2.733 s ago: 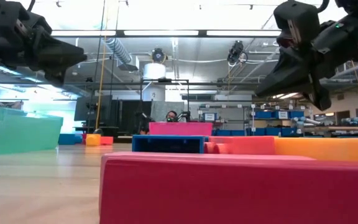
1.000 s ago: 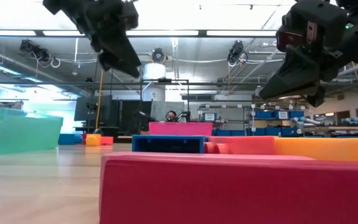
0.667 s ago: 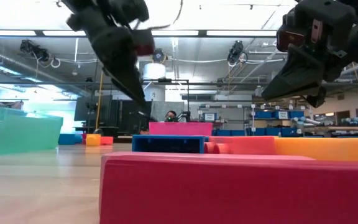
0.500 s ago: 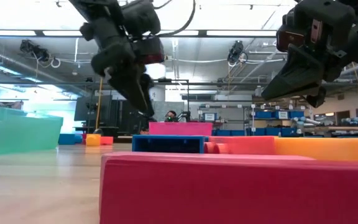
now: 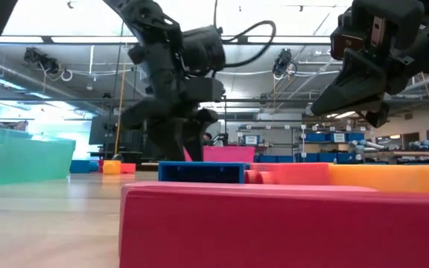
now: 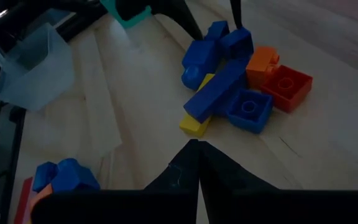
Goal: Sort blocks by size
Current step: Put the blue 4 studded building block into the teal bin
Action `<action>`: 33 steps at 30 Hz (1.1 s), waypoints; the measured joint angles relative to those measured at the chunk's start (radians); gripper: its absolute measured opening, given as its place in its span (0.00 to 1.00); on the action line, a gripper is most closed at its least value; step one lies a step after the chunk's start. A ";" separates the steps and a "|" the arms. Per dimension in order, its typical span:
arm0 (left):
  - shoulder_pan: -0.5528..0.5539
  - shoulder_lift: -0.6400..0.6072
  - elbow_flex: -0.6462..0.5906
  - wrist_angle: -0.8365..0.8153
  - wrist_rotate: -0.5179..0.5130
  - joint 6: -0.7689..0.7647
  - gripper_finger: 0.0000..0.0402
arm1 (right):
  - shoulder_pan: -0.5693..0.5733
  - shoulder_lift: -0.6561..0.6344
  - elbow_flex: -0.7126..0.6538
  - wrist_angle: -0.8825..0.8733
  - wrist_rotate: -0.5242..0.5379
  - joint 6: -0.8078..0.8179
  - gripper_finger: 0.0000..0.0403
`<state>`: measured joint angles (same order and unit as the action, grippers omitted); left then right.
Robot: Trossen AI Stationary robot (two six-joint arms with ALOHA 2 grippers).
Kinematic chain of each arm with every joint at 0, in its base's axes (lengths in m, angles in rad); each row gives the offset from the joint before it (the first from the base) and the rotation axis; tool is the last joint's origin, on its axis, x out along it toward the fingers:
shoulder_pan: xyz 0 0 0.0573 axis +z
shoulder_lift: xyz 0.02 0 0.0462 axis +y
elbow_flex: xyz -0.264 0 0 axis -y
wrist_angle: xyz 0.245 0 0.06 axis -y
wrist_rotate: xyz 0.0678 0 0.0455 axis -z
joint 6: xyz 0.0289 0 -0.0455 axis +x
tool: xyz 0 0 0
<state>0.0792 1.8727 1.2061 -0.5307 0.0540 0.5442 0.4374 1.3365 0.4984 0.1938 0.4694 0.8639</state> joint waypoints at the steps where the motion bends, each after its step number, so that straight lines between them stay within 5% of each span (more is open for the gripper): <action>1: 0.000 0.014 0.011 -0.007 0.000 0.003 0.57 | 0.000 0.000 0.000 0.000 0.000 0.000 0.05; 9: -0.001 0.060 0.035 -0.033 0.007 0.001 0.39 | 0.000 0.000 0.000 0.000 0.000 0.000 0.05; 15: -0.002 0.058 0.051 -0.071 0.004 -0.104 0.39 | 0.000 0.000 0.000 0.000 0.000 -0.012 0.05; 27: 0.000 0.049 0.267 -0.425 0.009 -0.284 0.39 | 0.000 0.000 0.000 0.000 -0.002 -0.026 0.05; 33: 0.004 -0.094 0.275 -0.485 0.011 -0.431 0.39 | 0.000 0.000 0.000 0.008 -0.022 -0.046 0.05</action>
<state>0.0835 1.7784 1.4810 -1.0152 0.0655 0.1130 0.4374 1.3365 0.4984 0.2014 0.4477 0.8174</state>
